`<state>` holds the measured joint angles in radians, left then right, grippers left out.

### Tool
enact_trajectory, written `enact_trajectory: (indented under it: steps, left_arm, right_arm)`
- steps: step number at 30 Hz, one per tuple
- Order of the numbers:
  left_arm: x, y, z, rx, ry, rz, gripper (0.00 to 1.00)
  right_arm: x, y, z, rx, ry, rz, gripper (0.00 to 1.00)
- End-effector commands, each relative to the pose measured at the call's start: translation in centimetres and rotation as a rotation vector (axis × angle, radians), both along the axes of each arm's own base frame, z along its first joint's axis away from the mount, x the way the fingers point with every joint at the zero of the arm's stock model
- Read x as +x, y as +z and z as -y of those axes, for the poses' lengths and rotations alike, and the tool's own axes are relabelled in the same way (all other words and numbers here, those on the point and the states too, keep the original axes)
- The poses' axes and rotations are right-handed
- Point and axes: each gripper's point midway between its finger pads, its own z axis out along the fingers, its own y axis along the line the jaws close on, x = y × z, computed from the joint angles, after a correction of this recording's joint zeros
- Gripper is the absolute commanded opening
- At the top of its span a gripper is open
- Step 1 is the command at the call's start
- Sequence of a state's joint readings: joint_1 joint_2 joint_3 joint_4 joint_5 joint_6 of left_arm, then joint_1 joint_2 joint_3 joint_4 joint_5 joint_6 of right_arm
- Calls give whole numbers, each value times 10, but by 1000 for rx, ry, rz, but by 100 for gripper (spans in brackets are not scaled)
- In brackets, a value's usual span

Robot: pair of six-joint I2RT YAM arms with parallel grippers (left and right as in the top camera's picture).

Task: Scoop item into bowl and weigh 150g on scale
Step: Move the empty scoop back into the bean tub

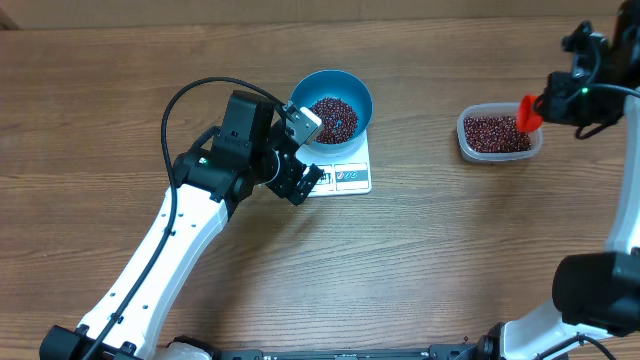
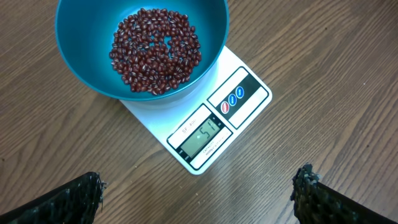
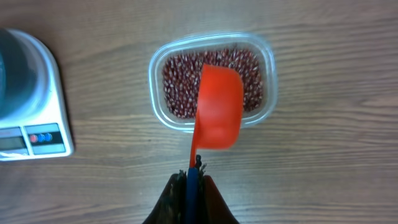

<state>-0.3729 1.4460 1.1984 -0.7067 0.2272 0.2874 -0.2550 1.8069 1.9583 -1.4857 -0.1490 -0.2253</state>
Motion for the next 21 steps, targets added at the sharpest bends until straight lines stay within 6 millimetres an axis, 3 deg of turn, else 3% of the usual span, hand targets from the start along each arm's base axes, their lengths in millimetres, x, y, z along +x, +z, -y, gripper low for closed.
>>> enact_trajectory:
  steps: [1,6,14,21]
  left_arm:
    - [5,9,0,-4,2,28,100]
    - [5,9,0,-4,2,28,100]
    - [5,9,0,-4,2,28,100]
    - [5,9,0,-4,2,28,100]
  right_arm:
    - [3,-25,6,-27,10,-28,4]
    - [8,-55,27,-133,-21,-50,4]
    - [20,-84,36,-170,-34,-58,4]
    - [21,-114,31,-124,-21,-131,4]
